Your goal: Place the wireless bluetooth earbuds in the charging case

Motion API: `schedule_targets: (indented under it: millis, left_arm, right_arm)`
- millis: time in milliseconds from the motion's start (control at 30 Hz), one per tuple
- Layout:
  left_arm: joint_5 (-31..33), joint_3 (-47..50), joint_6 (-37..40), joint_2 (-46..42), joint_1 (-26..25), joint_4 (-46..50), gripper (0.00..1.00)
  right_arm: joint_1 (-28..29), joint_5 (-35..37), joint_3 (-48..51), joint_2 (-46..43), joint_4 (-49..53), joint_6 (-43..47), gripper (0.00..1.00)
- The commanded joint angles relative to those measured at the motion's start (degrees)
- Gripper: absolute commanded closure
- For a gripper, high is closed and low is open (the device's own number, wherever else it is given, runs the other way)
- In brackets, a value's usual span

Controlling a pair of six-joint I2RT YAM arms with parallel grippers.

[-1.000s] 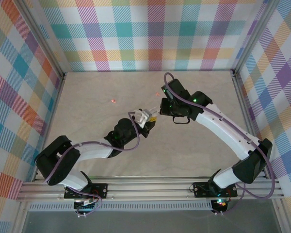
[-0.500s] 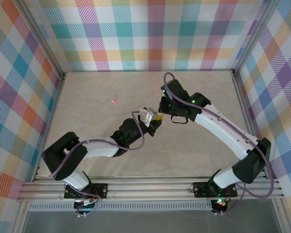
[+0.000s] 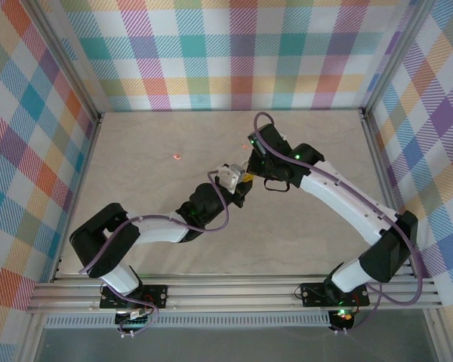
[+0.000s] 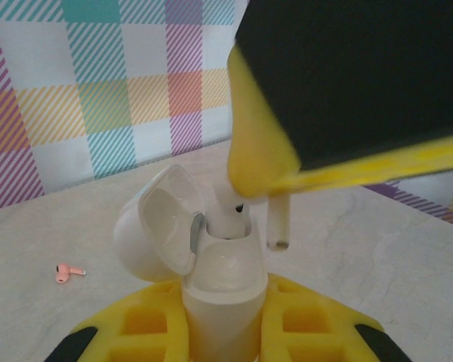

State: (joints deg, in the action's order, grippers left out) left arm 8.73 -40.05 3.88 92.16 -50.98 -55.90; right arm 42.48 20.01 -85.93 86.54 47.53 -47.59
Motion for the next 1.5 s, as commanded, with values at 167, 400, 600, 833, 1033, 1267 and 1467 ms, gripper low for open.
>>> schedule_targets:
  millis: [167,400,600,833,1033,1267,1467]
  left_arm:
    - [1.38,-1.49,0.08,0.39,-1.44,-3.60,1.00]
    - [1.68,-1.17,0.08,0.54,-2.09,-3.69,1.00]
    - [1.31,-1.61,-0.18,1.26,-2.51,-4.22,1.00]
    - [0.50,-1.52,-0.42,1.28,-2.59,-4.55,1.00]
    - [-0.12,-1.26,-0.69,1.27,-2.63,-4.99,1.00]
    - [-0.68,-1.52,-0.70,1.42,-2.63,-5.01,1.00]
    - [-0.13,-1.41,-0.63,1.35,-2.63,-4.92,1.00]
  right_arm:
    - [0.41,0.39,-2.48,2.48,0.11,-2.25,0.90]
    - [0.40,-0.92,-2.94,2.64,-0.06,-2.94,0.90]
    - [0.41,-1.74,-2.79,2.42,-0.33,-3.65,0.90]
    - [0.06,-1.60,-3.63,1.96,0.30,-3.54,0.89]
    - [-0.07,-3.72,-3.63,2.49,-0.15,-4.00,0.88]
    - [0.00,-5.69,-3.65,3.02,-0.58,-3.73,0.88]
    - [0.00,-5.33,-2.67,2.47,0.93,-3.62,0.88]
